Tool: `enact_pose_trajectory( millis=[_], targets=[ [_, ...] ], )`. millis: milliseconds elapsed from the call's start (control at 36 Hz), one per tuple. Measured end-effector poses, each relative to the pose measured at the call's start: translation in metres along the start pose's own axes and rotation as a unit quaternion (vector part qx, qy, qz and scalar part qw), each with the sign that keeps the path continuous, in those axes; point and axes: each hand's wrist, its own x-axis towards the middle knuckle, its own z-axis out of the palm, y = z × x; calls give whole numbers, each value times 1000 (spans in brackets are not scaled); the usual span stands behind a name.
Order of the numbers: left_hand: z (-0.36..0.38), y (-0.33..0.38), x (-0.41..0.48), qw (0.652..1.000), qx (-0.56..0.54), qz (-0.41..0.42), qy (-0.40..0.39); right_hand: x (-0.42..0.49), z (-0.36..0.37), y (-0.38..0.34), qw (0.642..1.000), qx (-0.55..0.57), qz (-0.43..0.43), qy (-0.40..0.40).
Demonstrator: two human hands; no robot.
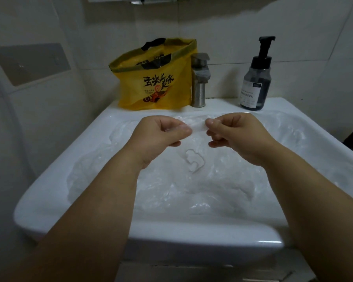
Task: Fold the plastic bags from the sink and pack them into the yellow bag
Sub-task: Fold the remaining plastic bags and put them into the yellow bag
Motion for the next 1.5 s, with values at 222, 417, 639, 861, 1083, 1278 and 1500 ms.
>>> enact_pose_trajectory(
  millis=[222,417,639,861,1083,1278,1500],
  targets=[
    [5,-3,2,998,-30,53,33,2,7,-1,995,88,11,53],
    [8,-2,4,996,-54,48,49,3,11,-6,974,209,67,52],
    [3,-3,6,996,-93,-17,-4,3,3,-6,972,206,105,-36],
    [-1,-1,3,996,-58,-37,-51,1,1,-6,977,184,82,-64],
    [-3,0,0,997,-40,-30,-55,0,1,-6,979,167,85,-80],
    [-3,9,-1,987,-136,-46,-68,0,0,-9,964,236,86,-84],
    [-3,11,-2,979,-181,-61,-78,-1,-1,-11,948,288,95,-95]
  ],
)
